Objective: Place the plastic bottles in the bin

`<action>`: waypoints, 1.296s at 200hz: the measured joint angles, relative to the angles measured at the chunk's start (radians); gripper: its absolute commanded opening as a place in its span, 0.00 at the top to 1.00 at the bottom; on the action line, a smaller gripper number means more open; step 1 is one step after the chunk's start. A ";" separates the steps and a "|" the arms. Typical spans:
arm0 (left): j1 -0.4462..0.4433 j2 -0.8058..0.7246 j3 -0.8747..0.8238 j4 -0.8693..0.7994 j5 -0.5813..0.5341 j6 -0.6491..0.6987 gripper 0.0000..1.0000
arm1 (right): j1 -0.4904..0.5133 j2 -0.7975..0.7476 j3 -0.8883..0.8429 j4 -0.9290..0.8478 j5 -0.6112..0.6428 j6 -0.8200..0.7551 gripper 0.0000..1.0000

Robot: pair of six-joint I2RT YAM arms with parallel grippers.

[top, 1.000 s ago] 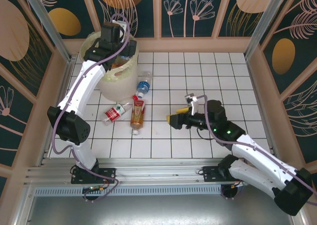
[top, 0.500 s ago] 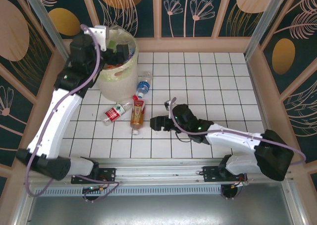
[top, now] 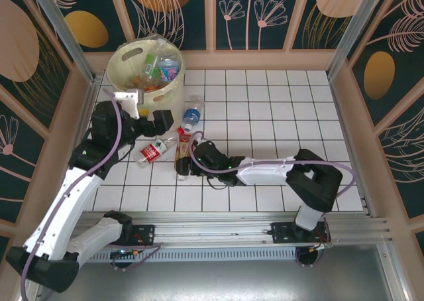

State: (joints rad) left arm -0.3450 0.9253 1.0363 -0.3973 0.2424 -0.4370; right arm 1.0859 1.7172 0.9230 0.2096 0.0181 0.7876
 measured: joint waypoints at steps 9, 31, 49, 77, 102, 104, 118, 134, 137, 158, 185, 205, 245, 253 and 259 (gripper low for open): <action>0.000 -0.031 -0.021 -0.005 -0.002 -0.016 0.01 | 0.003 0.024 0.021 -0.006 0.010 0.006 0.16; 0.000 -0.091 -0.043 -0.010 -0.008 -0.046 0.01 | 0.006 0.087 0.076 -0.027 0.034 0.016 0.15; 0.000 -0.127 -0.058 -0.006 -0.008 -0.064 0.02 | 0.007 0.133 0.126 -0.065 0.058 0.022 0.15; 0.000 -0.151 -0.089 -0.008 -0.018 -0.075 0.01 | 0.008 0.196 0.204 -0.129 0.092 0.027 0.15; 0.000 -0.147 -0.098 -0.010 -0.018 -0.081 0.01 | 0.008 0.242 0.255 -0.181 0.124 0.027 0.14; 0.000 -0.147 -0.098 -0.010 -0.018 -0.081 0.01 | 0.008 0.245 0.258 -0.185 0.127 0.027 0.14; 0.000 -0.148 -0.100 -0.010 -0.018 -0.085 0.01 | 0.009 0.255 0.266 -0.213 0.147 0.027 0.15; 0.000 -0.148 -0.103 -0.010 -0.018 -0.085 0.01 | 0.009 0.264 0.280 -0.253 0.174 0.026 0.20; 0.000 -0.148 -0.103 -0.010 -0.018 -0.085 0.01 | 0.009 0.266 0.285 -0.260 0.177 0.027 0.21; 0.000 -0.147 -0.110 -0.007 -0.018 -0.089 0.01 | 0.010 0.267 0.305 -0.302 0.225 0.021 0.27; 0.000 -0.144 -0.123 -0.001 -0.014 -0.089 0.01 | 0.010 0.251 0.280 -0.298 0.273 -0.008 0.35; 0.000 -0.143 -0.153 0.029 0.008 -0.097 0.01 | 0.010 0.185 0.191 -0.281 0.295 -0.047 0.36; 0.000 -0.136 -0.271 0.147 0.094 -0.146 0.02 | -0.002 -0.035 -0.008 -0.265 0.327 -0.126 0.36; 0.000 -0.135 -0.304 0.190 0.124 -0.169 0.01 | -0.010 -0.095 -0.048 -0.256 0.325 -0.143 0.36; 0.000 -0.135 -0.327 0.221 0.145 -0.182 0.01 | -0.015 -0.138 -0.075 -0.245 0.321 -0.155 0.36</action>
State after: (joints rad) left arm -0.3450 0.7902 0.7094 -0.1764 0.3874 -0.6189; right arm 1.0706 1.5795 0.8478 -0.0357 0.3393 0.6323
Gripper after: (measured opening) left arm 0.985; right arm 0.650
